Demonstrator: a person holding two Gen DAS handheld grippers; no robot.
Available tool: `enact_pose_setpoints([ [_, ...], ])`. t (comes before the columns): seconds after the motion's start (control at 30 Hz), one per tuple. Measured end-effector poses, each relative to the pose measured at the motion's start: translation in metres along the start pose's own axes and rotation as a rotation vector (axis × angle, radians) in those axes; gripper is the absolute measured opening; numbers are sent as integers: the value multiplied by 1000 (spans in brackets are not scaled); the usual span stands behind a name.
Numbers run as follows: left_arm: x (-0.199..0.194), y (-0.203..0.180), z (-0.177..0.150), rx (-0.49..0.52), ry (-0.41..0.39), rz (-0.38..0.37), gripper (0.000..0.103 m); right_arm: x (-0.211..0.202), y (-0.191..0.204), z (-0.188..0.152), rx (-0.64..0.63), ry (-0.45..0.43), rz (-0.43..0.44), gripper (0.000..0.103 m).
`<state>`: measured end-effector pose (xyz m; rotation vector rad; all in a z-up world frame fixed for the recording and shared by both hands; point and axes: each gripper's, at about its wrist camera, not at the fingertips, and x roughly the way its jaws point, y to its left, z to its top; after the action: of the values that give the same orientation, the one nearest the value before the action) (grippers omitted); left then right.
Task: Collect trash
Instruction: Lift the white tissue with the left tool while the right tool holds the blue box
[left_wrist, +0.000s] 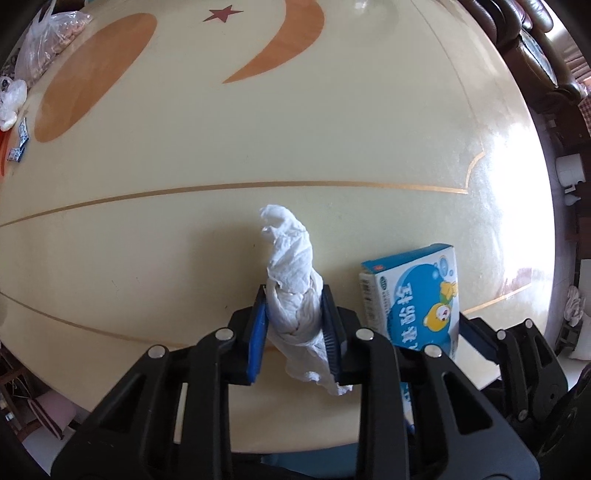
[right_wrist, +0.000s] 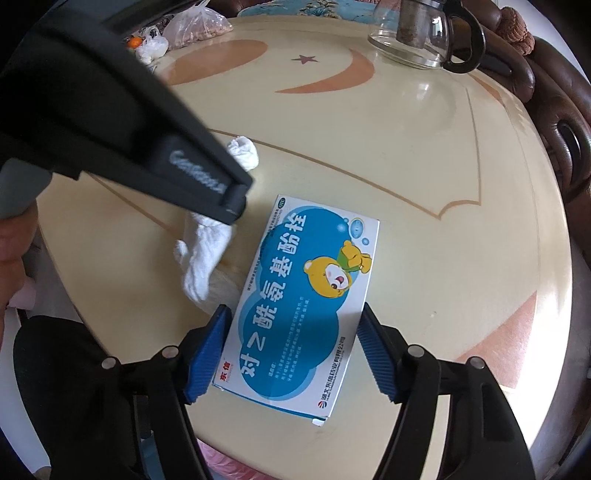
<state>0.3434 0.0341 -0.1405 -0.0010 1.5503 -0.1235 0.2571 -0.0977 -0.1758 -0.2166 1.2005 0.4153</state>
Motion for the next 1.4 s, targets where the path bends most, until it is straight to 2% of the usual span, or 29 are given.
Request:
enact_pose_setpoints([
  [0.2,-5,18,-7,8,-4,6,27,-3,-11,16,7,-10,-13,67],
  [0.5,-26,26,-19,29,-44,12,27,-29,-5,12,12,-40,-35,67],
  [0.6,-28,21,-23,27,-45,-21,26,-38,-3,8,17,-49,-40,67],
  [0.8,-34,27,-36,39,-83,-27,26,-57,-2,5,21,-76,-56,67],
  [0.97,-55,31,-48,52,-117,-21,26,-70,-5,3,31,-91,-67,67],
  [1.03,-78,37,-45,57,-129,-21,26,-79,-7,3,39,-101,-67,67],
  [1.4,-97,13,-97,89,-210,-11,26,-139,5,-12,31,-203,-109,67],
])
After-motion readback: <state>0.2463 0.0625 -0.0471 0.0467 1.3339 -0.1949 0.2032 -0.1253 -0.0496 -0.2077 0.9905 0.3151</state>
